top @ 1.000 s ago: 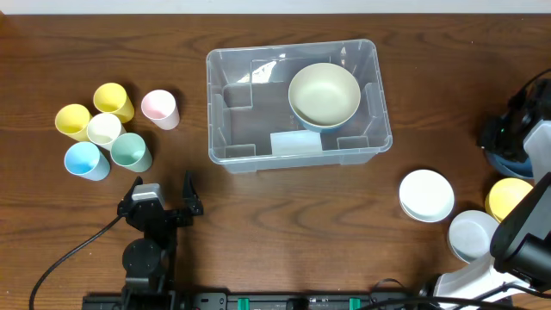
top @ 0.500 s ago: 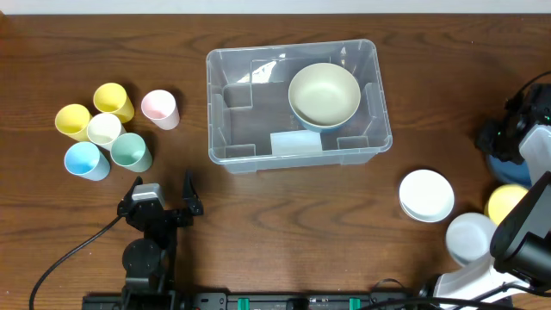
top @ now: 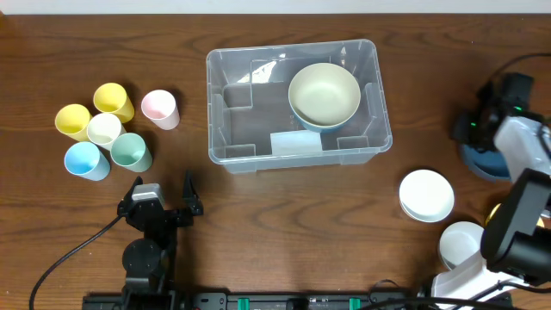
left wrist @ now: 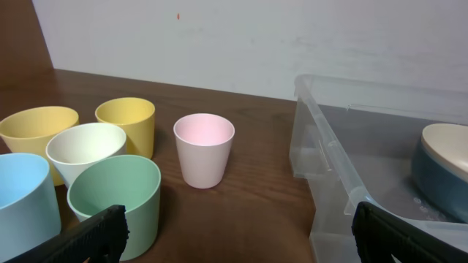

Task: Pack container
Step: 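Move the right gripper to the second blue bowl and grasp its rim, then lower the second blue bowl into the bin onto the stacked bowls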

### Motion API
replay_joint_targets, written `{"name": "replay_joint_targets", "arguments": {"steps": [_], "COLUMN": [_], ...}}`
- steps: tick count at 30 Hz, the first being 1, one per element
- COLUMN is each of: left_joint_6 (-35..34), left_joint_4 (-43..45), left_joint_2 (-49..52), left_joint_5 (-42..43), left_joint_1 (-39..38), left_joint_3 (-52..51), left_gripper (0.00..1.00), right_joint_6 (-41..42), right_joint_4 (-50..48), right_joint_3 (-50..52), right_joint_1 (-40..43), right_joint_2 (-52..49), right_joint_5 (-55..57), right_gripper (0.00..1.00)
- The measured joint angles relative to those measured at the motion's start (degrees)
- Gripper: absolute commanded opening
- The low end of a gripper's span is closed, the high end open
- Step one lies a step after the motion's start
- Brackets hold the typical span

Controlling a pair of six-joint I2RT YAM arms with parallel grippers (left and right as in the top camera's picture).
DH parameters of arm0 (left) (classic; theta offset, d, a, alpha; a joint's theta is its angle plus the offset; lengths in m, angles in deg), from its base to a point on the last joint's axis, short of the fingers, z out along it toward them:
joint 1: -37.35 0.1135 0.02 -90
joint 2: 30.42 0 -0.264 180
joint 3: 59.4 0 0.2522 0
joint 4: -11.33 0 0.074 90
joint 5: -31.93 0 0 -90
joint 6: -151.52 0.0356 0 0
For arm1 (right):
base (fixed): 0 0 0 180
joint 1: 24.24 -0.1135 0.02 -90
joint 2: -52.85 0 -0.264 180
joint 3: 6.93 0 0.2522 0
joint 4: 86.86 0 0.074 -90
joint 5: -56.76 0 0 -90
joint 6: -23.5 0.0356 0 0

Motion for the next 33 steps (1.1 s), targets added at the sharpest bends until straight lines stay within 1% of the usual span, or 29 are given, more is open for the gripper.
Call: {"name": "replay_joint_targets", "arguments": {"steps": [4, 7, 16, 20, 23, 25, 28, 33], "left_joint_6": [0.00, 0.00, -0.02, 0.00, 0.00, 0.00, 0.00, 0.00], "left_joint_4": [0.02, 0.02, 0.02, 0.02, 0.00, 0.02, 0.02, 0.02], "left_joint_2": [0.00, 0.00, 0.00, 0.00, 0.00, 0.00, 0.00, 0.00], "left_joint_5": [0.02, 0.02, 0.00, 0.02, 0.02, 0.02, 0.02, 0.02], "left_joint_1": [0.02, 0.02, 0.02, 0.00, 0.02, 0.02, 0.00, 0.02], "left_joint_3": [0.00, 0.00, 0.00, 0.00, 0.00, 0.00, 0.00, 0.00], "left_gripper": [0.98, 0.98, 0.98, 0.98, 0.98, 0.98, 0.98, 0.98], "right_joint_6": [1.29, 2.08, 3.43, 3.58, 3.58, 3.58, 3.61, 3.58], "right_joint_4": [1.03, 4.00, 17.66, 21.33, 21.73, 21.64, 21.49, 20.79], "right_joint_3": [-0.61, -3.21, -19.41, -27.08, -30.62, -31.67, -32.26, -32.28], "right_joint_1": [-5.42, -8.90, -14.27, -16.70, -19.54, -22.18, -28.65, -39.63], "right_joint_2": [0.00, 0.00, 1.88, 6.23, 10.75, 13.35, 15.91, 14.12], "right_joint_5": [0.11, -0.09, -0.92, -0.24, -0.07, -0.09, -0.13, 0.66], "right_gripper": [0.01, 0.01, 0.01, 0.01, 0.01, 0.01, 0.01, 0.01]}}
